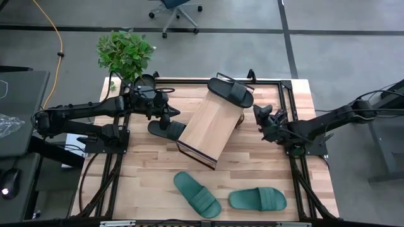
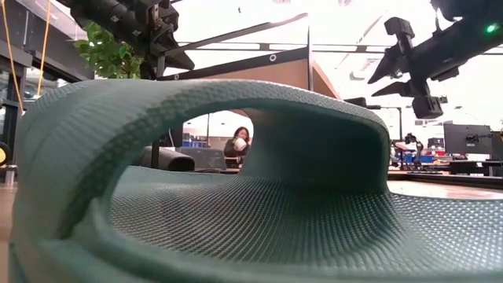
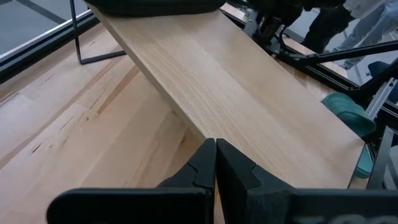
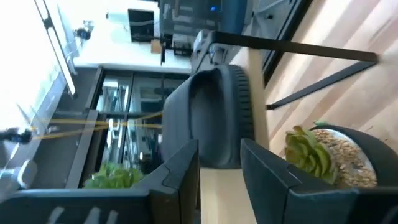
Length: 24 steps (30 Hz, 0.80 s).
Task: Pick and place slides into the shelf
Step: Put the right black slipper on the shelf
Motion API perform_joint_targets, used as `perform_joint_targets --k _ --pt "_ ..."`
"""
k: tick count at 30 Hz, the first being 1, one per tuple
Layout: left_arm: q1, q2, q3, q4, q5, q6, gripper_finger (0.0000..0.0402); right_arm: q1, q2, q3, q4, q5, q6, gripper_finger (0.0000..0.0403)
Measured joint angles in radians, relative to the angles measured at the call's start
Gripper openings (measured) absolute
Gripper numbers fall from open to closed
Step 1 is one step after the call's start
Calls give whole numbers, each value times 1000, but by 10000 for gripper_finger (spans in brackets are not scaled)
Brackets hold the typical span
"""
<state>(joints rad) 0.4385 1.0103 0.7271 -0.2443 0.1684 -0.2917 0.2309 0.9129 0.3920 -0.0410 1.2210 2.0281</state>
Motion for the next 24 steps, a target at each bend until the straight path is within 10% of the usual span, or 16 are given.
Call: perform_joint_targets --k 10,17,24 --pt "0 0 0 31 -27 173 1 38 -182 0 78 -475 -527 110" --pt "0 70 0 203 38 311 1 19 -186 0 353 -472 -993 110" --pt "0 198 48 244 51 270 1 -78 -187 0 366 -544 -1054 110"
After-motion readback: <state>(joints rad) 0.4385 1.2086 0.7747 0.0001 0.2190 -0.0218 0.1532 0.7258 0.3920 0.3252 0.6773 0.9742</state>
